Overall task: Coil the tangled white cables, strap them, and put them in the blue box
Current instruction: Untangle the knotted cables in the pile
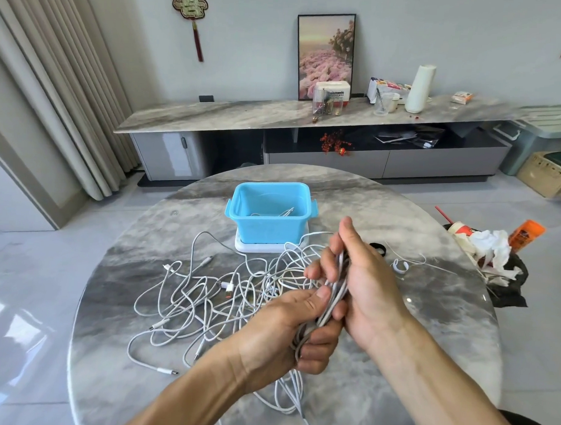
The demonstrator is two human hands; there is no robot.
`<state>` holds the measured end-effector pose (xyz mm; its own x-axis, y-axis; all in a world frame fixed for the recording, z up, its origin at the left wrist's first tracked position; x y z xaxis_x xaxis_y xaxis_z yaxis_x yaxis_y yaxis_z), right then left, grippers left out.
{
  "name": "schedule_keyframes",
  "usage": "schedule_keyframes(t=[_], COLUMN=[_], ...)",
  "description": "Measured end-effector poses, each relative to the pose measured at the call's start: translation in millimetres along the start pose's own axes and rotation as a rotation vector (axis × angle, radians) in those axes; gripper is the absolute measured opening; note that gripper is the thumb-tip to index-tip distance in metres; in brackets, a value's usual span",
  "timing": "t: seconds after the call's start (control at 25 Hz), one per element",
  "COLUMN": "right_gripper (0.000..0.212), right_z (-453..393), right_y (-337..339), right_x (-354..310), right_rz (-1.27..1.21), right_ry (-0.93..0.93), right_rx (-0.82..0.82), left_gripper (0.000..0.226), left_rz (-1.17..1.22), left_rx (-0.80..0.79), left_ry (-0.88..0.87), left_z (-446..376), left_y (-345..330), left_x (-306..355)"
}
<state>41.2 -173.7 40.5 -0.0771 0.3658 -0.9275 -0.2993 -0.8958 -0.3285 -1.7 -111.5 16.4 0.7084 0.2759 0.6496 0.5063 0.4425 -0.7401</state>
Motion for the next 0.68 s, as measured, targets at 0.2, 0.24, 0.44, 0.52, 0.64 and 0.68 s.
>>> schedule_keyframes(t=[0.2,0.24,0.44,0.52,0.64,0.68], right_gripper=[0.060,0.060,0.058,0.058,0.065,0.060], right_z=[-5,-7,-13,-10,13,22], right_y=[12,13,11,-13,-50,-59], right_x=[3,5,9,13,39,52], right_rz=[0.011,-0.013,-0.027,-0.083,0.096,0.220], right_ry=[-0.030,-0.039,-0.046,-0.092,-0.139,-0.141], right_rx=[0.096,0.113,0.098,-0.159,-0.564,-0.664], left_gripper=[0.037,0.039,0.044,0.044,0.044,0.042], left_rz=[-0.208,-0.266,-0.476,-0.584,-0.461,-0.375], left_rx=[0.172,0.197,0.235,0.279,0.406,0.441], left_ry=[-0.087,-0.108,-0.283,-0.394,-0.500,-0.532], left_z=[-2,-2,-1,4,21,27], left_y=[6,6,4,8,23,28], left_x=[6,8,23,40,76,87])
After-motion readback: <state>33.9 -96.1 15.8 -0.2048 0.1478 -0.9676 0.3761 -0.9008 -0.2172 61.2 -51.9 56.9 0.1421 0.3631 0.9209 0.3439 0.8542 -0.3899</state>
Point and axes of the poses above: each hand's wrist, its own z-axis away from the middle knuckle, its own y-axis out of the back of the hand, x = y × z, the point moved 10 cm from there along -z, towards the middle knuckle, and after that the axes turned 14 degrees about z, right-handed, at the moved point
